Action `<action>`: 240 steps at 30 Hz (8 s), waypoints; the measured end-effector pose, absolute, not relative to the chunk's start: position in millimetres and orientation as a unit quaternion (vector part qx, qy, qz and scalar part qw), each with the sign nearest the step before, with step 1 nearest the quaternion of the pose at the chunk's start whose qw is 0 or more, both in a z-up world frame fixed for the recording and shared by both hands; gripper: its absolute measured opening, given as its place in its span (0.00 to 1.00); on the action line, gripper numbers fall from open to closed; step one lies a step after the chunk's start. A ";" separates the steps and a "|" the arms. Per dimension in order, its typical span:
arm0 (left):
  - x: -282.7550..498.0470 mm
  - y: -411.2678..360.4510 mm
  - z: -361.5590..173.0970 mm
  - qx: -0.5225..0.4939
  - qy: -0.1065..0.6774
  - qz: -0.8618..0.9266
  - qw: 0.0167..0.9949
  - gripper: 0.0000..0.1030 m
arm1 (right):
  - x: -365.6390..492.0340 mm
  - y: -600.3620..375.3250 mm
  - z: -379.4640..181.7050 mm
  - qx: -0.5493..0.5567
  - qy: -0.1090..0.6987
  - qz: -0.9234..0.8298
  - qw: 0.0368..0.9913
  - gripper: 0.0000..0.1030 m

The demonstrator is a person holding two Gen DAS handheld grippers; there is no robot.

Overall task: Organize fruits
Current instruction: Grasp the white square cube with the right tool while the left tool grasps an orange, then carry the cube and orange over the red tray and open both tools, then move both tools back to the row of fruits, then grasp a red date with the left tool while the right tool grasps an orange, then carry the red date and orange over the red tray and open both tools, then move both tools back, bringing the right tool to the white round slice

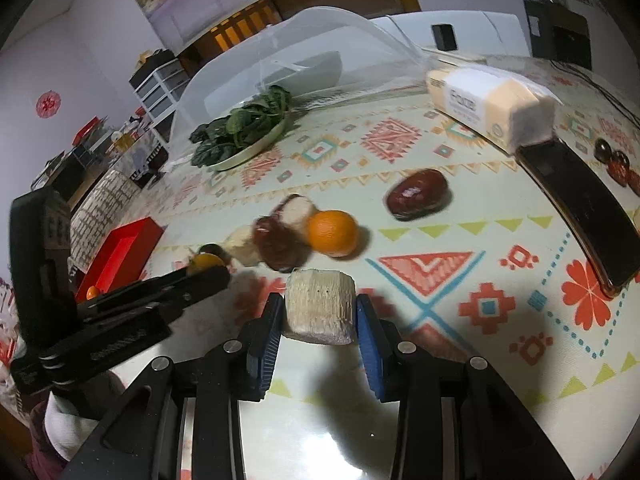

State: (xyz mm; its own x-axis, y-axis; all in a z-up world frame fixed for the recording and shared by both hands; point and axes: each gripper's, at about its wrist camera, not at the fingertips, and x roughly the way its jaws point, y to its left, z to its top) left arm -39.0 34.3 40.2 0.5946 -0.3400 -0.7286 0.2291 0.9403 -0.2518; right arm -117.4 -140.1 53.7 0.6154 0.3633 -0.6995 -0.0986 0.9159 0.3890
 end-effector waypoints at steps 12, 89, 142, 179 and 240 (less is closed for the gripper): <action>-81.9 217.1 73.2 -0.204 0.345 -0.044 0.915 0.32 | -112.4 -8.5 88.7 0.059 0.414 0.222 0.881 0.38; -71.6 130.7 57.3 -0.203 0.411 -0.145 0.877 0.74 | -71.9 -137.1 45.0 0.091 0.423 0.065 0.899 0.54; -39.5 3.1 14.6 -0.047 0.464 -0.204 0.861 0.72 | -44.5 -124.3 34.9 0.092 0.441 0.127 0.884 0.38; -107.4 300.9 82.8 -0.225 0.335 0.012 0.915 0.29 | -80.0 39.3 98.7 0.058 0.419 0.249 0.871 0.38; -98.5 196.0 78.3 -0.276 0.377 -0.123 0.876 0.77 | -55.9 -103.2 79.0 0.136 0.398 0.092 0.903 0.51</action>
State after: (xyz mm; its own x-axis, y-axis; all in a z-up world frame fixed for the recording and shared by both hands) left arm -98.5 196.0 78.3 0.6859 -0.4243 -0.5912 0.0082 0.8169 -0.5768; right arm -55.9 -103.1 79.0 0.6669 0.2734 -0.6932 -0.0573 0.9463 0.3181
